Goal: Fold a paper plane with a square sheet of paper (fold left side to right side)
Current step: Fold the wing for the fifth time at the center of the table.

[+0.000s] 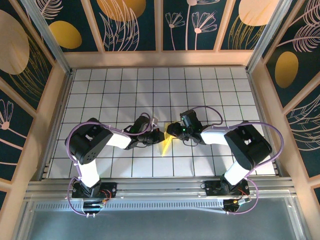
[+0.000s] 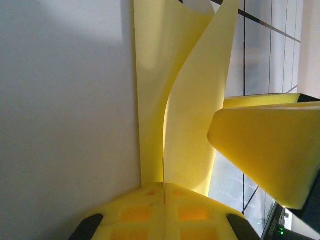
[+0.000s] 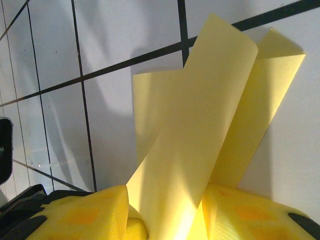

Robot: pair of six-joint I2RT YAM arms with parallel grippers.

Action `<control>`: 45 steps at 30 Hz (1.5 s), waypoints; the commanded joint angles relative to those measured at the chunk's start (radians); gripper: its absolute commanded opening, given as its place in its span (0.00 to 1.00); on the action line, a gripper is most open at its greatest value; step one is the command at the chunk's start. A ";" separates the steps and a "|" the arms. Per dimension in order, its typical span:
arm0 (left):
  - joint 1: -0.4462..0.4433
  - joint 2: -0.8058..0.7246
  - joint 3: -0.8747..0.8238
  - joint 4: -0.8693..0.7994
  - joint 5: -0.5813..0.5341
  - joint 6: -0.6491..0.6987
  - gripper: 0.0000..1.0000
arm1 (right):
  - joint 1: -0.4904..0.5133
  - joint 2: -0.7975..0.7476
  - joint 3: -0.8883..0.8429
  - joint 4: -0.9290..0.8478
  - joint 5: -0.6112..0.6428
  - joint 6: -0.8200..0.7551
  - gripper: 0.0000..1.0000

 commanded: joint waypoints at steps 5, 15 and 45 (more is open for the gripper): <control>0.006 0.050 0.021 -0.073 -0.044 0.036 0.00 | 0.008 -0.007 0.022 -0.007 0.017 -0.019 0.43; 0.006 0.060 0.028 -0.114 -0.078 0.032 0.00 | 0.006 -0.047 0.020 -0.044 0.047 -0.020 0.43; 0.006 0.080 0.047 -0.220 -0.151 0.011 0.00 | -0.010 -0.017 0.043 -0.067 0.036 -0.046 0.03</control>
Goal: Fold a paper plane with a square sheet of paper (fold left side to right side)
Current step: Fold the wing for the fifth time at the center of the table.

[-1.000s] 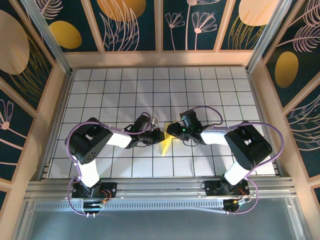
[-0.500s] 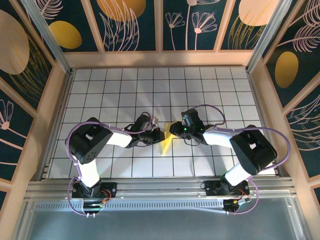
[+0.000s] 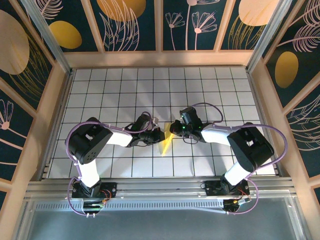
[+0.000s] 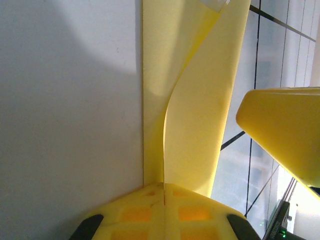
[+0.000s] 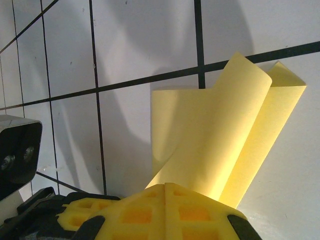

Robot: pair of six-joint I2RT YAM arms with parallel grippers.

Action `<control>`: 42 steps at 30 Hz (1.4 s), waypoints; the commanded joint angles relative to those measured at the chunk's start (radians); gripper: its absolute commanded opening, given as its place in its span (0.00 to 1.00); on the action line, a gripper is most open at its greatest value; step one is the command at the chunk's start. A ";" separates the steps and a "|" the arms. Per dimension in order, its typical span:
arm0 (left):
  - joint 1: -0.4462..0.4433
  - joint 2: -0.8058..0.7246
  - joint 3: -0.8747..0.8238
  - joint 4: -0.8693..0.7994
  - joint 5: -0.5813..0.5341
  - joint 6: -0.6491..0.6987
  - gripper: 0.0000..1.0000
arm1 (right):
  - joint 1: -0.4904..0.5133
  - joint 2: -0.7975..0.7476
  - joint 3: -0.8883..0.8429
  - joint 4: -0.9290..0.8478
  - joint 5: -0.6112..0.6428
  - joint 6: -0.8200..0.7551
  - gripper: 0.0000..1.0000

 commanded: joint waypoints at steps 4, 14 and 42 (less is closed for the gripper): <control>0.006 0.077 -0.004 -0.114 -0.147 0.008 0.00 | -0.003 0.023 -0.005 0.006 0.007 -0.003 0.03; 0.006 0.089 0.003 -0.126 -0.147 0.006 0.00 | -0.005 0.040 -0.011 0.000 0.009 -0.005 0.02; 0.006 0.113 0.009 -0.143 -0.146 -0.003 0.00 | -0.004 0.081 -0.077 0.024 0.018 0.009 0.01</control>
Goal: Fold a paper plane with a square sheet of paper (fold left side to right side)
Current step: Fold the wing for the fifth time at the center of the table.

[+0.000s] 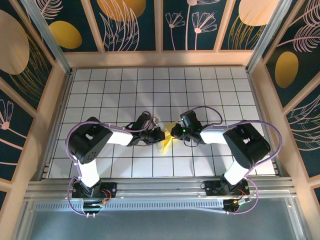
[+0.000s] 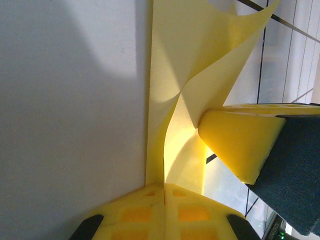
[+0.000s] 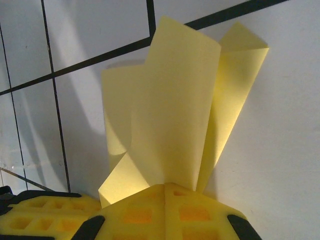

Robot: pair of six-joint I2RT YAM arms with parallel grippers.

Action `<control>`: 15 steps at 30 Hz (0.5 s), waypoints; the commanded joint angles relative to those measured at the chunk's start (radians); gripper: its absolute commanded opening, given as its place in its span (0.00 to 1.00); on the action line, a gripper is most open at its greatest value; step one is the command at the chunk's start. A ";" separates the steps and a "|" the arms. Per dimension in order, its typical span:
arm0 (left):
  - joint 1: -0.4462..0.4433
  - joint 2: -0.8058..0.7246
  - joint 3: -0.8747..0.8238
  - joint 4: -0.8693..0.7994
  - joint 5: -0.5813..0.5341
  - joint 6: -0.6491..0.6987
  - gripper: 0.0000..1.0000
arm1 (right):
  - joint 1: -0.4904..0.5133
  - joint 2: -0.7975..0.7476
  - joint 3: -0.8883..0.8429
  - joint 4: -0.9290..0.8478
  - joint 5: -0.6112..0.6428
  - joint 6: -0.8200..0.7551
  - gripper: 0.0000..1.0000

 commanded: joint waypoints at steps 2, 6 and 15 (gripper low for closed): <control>0.006 0.107 -0.012 -0.102 -0.147 0.010 0.00 | -0.003 0.034 -0.045 -0.012 0.021 0.012 0.00; 0.006 0.092 -0.020 -0.063 -0.127 0.010 0.00 | -0.004 0.037 -0.078 -0.006 0.024 0.021 0.00; 0.006 -0.041 0.047 -0.102 -0.108 0.047 0.25 | -0.003 0.027 -0.133 0.015 0.028 0.026 0.00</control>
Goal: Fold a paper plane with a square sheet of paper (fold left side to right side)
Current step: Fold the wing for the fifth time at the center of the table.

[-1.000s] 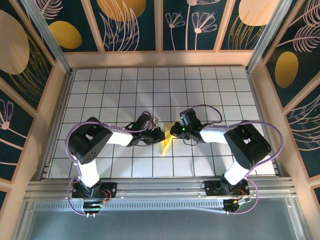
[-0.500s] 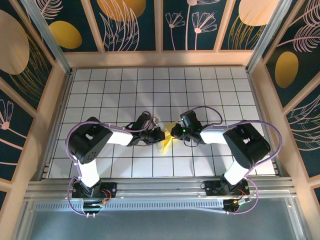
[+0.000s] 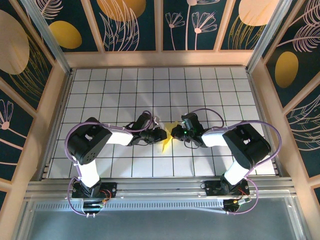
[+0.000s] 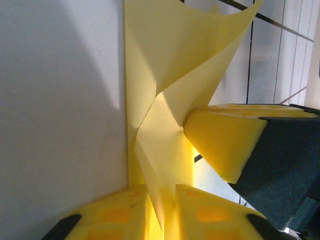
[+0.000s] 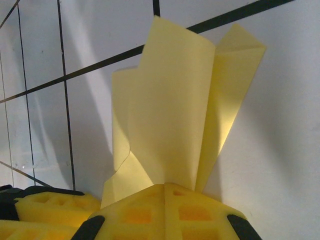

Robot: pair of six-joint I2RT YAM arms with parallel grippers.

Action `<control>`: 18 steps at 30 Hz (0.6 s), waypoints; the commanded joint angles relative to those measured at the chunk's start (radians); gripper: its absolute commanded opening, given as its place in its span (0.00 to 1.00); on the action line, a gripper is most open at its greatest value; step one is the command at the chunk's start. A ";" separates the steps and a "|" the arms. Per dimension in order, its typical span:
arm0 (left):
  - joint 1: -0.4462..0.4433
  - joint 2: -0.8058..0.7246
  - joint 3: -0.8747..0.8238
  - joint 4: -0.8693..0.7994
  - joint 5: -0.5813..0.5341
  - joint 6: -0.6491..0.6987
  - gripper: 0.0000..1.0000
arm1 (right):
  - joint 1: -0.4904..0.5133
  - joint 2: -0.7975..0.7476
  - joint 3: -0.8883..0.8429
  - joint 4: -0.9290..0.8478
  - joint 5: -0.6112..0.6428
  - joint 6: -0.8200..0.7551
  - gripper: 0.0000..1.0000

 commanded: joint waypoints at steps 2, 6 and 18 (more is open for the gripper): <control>0.012 -0.055 0.061 -0.147 -0.131 0.063 0.29 | -0.001 0.032 -0.060 -0.124 0.028 0.013 0.00; 0.012 -0.143 0.092 -0.278 -0.189 0.101 0.31 | 0.000 0.032 -0.061 -0.111 0.024 0.014 0.00; -0.017 -0.234 0.081 -0.340 0.099 0.089 0.09 | 0.006 0.031 -0.056 -0.112 0.023 0.004 0.00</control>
